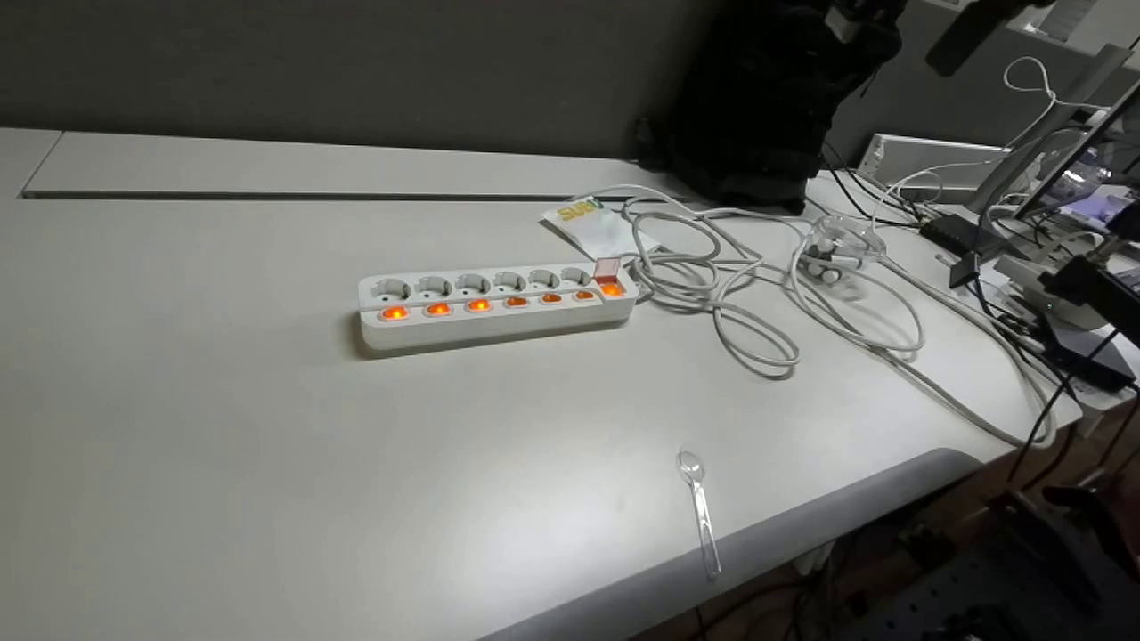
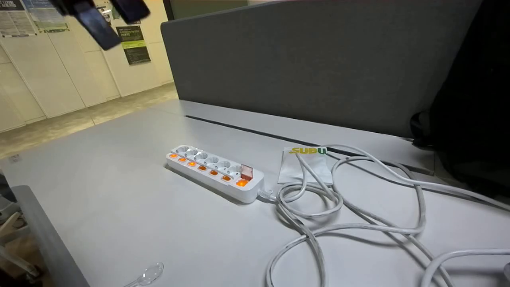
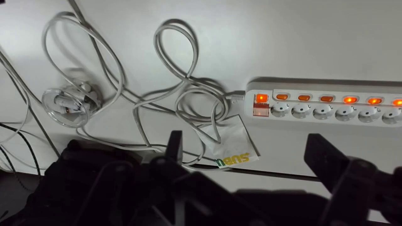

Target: Press the third switch from the left.

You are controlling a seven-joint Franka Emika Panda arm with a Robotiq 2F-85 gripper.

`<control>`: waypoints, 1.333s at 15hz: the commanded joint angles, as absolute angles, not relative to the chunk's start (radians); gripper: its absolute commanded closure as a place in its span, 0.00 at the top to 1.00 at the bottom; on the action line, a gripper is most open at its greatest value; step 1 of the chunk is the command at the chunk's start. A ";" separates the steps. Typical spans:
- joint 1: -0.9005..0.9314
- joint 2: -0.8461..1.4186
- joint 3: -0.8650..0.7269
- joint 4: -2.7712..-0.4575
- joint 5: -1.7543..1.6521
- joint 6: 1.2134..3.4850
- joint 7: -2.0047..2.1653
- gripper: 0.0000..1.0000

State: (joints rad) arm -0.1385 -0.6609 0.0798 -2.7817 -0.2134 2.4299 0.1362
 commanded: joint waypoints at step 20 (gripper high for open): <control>0.096 0.201 0.113 -2.312 -0.167 2.558 0.207 0.01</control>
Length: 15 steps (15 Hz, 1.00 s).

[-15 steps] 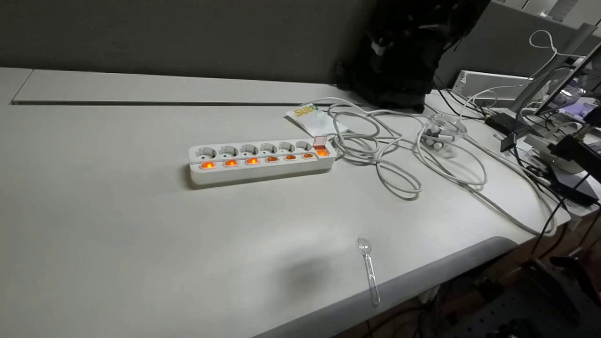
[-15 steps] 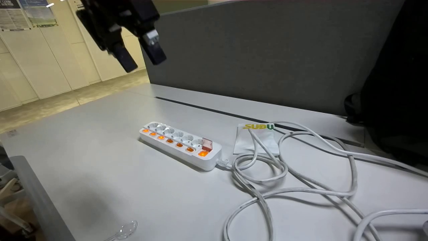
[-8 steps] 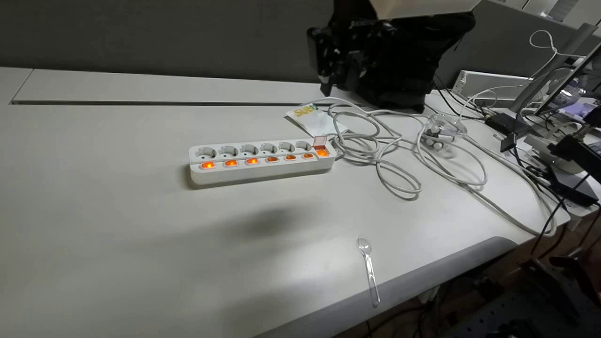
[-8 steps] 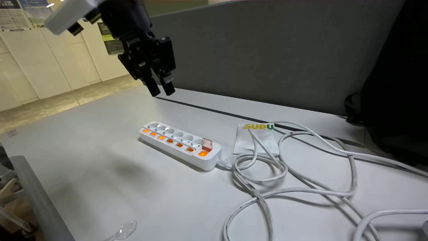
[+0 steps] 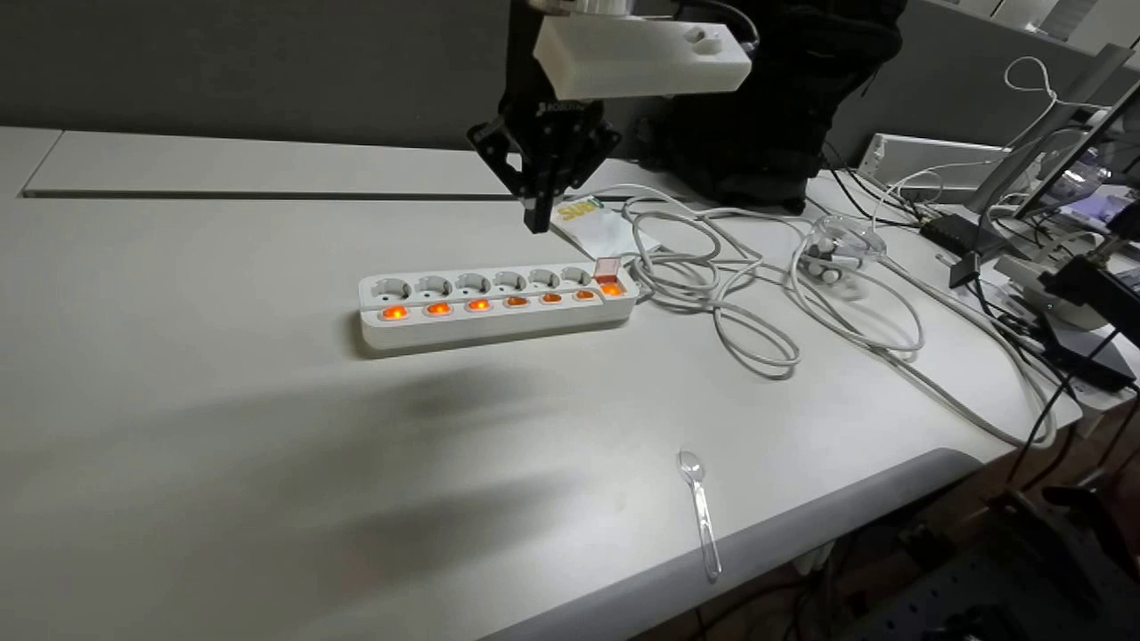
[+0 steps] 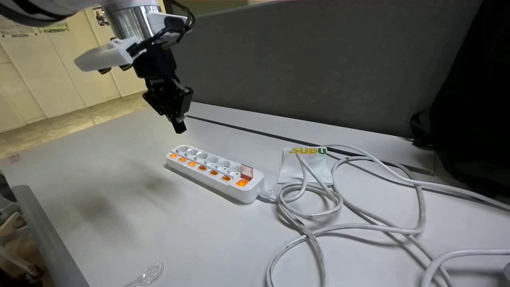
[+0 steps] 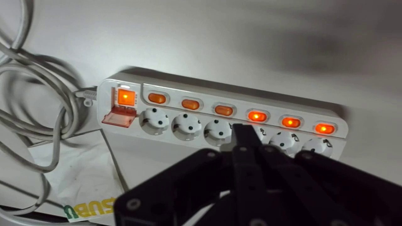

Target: Press the third switch from the left.

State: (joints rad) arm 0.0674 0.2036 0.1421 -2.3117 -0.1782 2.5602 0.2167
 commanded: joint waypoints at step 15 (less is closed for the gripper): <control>0.149 0.321 0.049 -2.253 -0.192 2.661 0.251 0.00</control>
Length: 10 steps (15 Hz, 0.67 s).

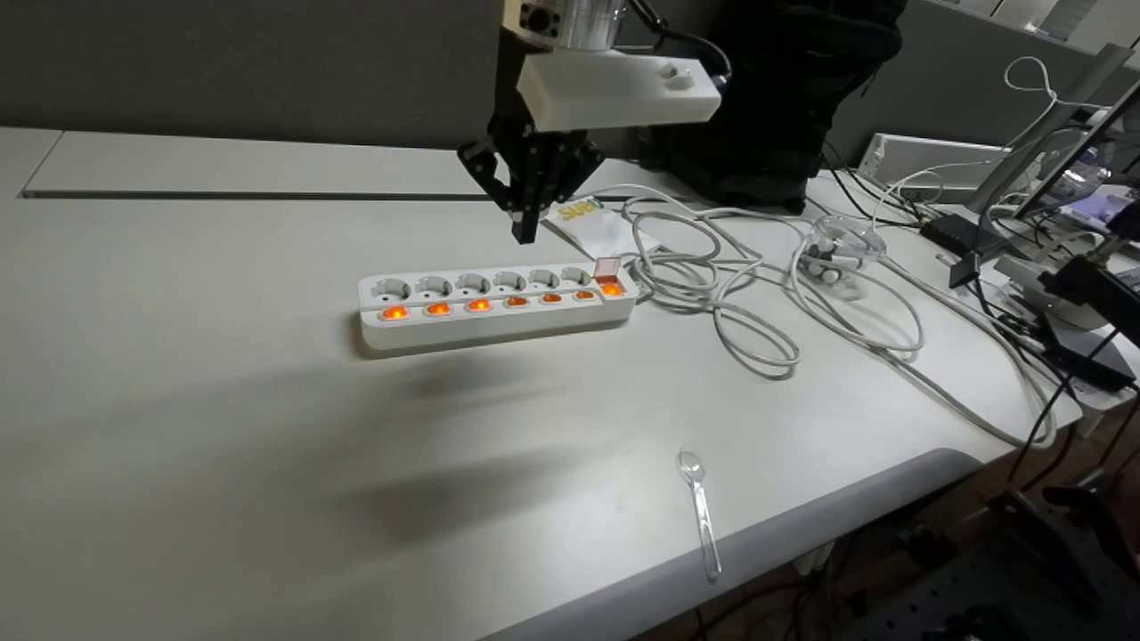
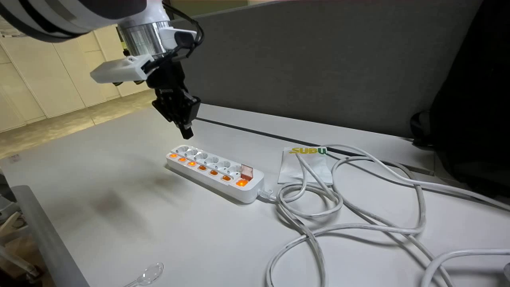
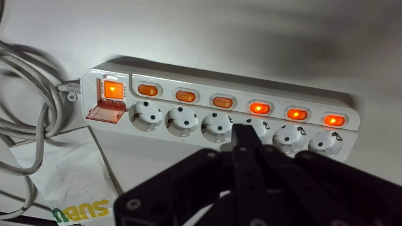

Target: Press the third switch from the left.

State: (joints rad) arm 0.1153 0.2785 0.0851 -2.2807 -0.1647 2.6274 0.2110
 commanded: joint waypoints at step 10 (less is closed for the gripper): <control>0.176 0.476 0.060 -2.182 -0.100 2.680 0.191 0.00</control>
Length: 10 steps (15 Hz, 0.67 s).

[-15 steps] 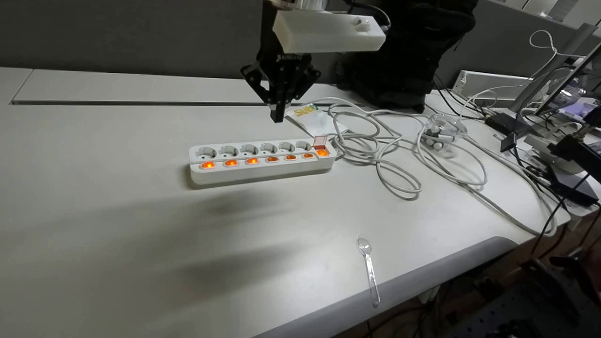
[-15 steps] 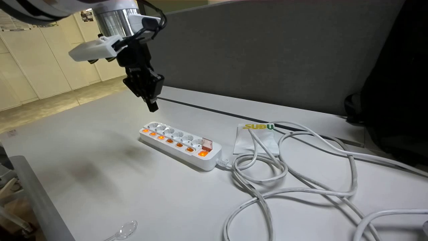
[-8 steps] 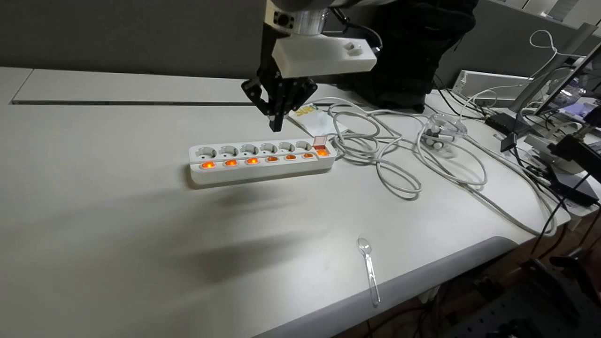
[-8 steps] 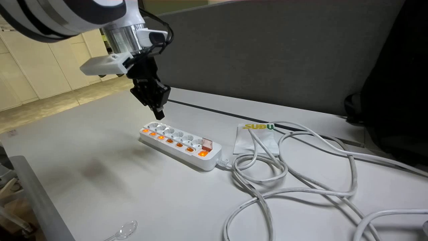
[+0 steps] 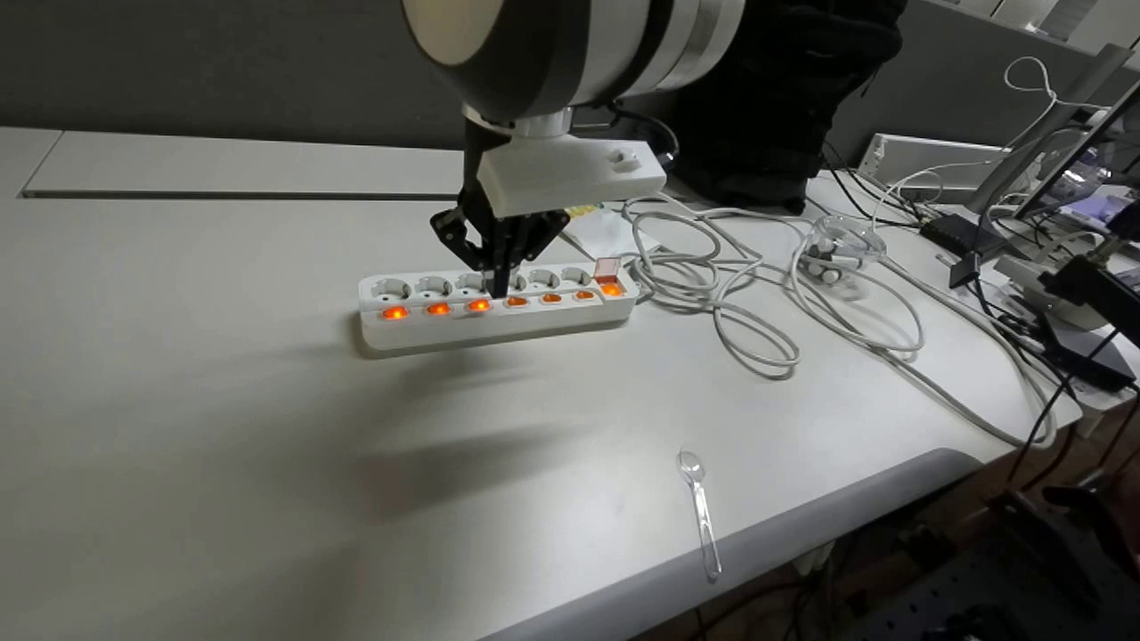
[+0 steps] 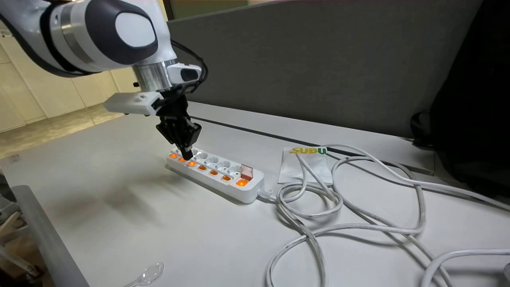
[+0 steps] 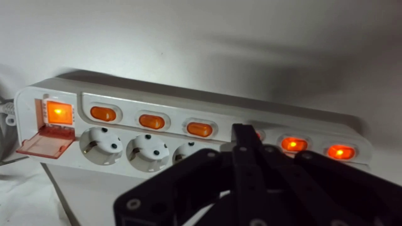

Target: Press the third switch from the left.

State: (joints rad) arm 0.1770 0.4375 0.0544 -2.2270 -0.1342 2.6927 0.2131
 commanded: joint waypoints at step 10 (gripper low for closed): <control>0.178 0.542 0.064 -2.119 -0.074 2.673 0.143 0.00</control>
State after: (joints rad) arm 0.1769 0.5180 0.0582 -2.1567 -0.0945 2.6916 0.1593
